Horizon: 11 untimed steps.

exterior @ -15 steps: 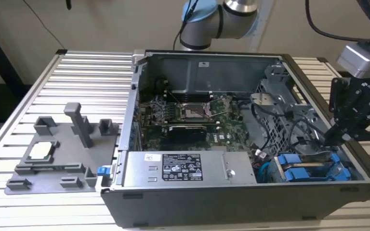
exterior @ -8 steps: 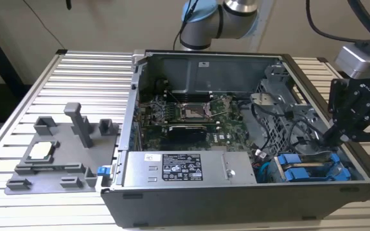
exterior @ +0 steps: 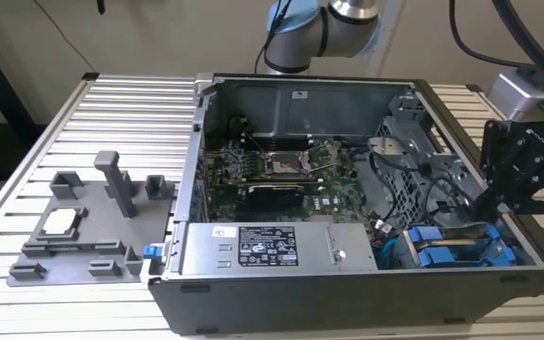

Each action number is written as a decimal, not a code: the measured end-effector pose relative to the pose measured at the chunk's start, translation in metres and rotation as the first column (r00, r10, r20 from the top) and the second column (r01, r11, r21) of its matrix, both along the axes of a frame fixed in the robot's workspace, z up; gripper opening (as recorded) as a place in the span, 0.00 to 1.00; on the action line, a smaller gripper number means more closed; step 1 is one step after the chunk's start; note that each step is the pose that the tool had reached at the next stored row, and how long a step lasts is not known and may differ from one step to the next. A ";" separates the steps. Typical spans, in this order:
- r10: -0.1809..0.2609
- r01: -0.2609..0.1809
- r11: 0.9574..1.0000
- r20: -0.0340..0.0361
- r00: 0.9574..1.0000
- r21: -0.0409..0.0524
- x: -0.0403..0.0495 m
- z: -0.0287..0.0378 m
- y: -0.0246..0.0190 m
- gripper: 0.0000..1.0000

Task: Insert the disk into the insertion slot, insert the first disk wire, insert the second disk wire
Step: 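Insert the first disk wire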

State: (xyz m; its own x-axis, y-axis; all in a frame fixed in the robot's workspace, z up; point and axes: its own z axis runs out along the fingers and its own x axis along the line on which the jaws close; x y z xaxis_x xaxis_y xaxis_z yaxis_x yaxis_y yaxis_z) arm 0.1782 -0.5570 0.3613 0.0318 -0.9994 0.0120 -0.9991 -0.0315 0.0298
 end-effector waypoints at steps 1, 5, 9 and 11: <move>-0.002 0.002 1.000 0.000 1.000 0.000 0.0000 -0.0006 -0.0007 0.19; -0.008 0.008 1.000 0.000 1.000 0.000 -0.0001 -0.0033 -0.0036 0.19; -0.010 0.010 1.000 0.000 1.000 0.001 -0.0001 -0.0063 -0.0064 0.19; -0.010 0.010 1.000 0.000 1.000 0.005 -0.0001 -0.0071 -0.0080 0.19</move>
